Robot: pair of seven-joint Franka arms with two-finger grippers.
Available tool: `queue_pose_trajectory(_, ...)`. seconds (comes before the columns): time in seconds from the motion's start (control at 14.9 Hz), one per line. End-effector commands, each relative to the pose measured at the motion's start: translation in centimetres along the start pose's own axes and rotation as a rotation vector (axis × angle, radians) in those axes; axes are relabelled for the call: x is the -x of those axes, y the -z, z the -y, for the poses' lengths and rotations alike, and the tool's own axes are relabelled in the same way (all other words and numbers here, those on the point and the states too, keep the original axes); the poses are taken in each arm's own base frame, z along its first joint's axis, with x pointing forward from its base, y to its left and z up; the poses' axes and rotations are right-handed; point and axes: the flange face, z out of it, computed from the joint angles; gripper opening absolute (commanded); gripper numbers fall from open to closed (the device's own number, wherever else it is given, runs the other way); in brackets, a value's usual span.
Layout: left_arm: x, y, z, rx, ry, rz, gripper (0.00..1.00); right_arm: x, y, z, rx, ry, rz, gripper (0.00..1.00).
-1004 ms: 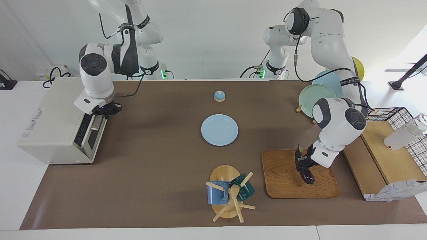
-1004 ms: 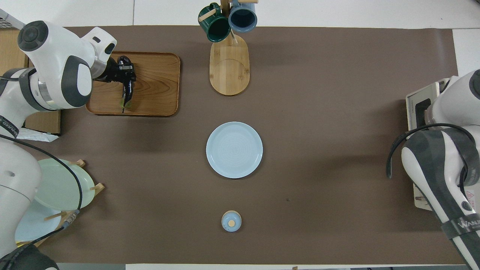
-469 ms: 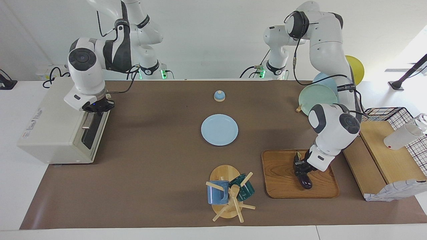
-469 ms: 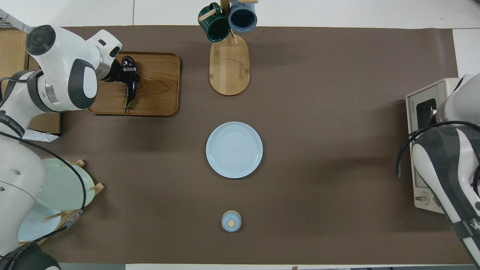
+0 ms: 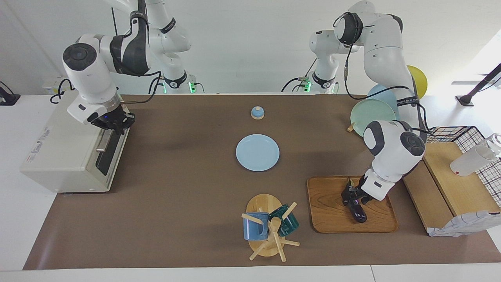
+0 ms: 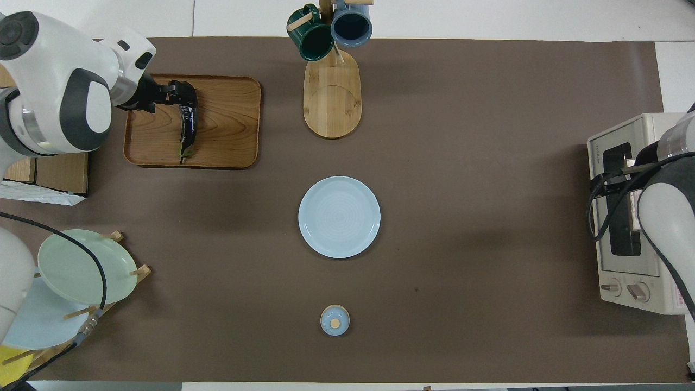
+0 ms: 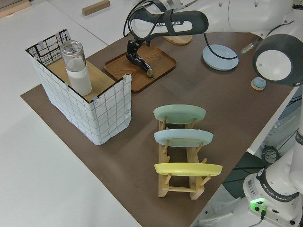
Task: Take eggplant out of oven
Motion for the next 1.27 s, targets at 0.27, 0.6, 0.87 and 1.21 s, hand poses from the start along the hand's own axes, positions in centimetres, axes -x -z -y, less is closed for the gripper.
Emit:
queue_pose_trajectory(0.27, 8.3, 17.1, -0.1, -0.07, -0.019, 0.108, 1.0, -1.3, 5.1, 2.0, -0.038, -0.004, 0.048, 1.0)
queue_pose_trajectory(0.6, 14.3, 21.1, -0.6, -0.095, -0.002, 0.182, 1.0, -1.0, 6.3, 0.7, -0.034, -0.026, 0.033, 1.0)
queue_pose_trajectory(0.87, 16.9, 19.9, -1.0, -0.105, 0.007, 0.238, 1.0, 0.8, 6.8, 0.0, -0.042, -0.052, 0.027, 1.0)
queue_pose_trajectory(1.21, 15.7, 21.3, -1.1, -0.164, -0.007, 0.207, 1.0, 1.1, 7.3, -0.1, -0.044, -0.064, 0.009, 1.0)
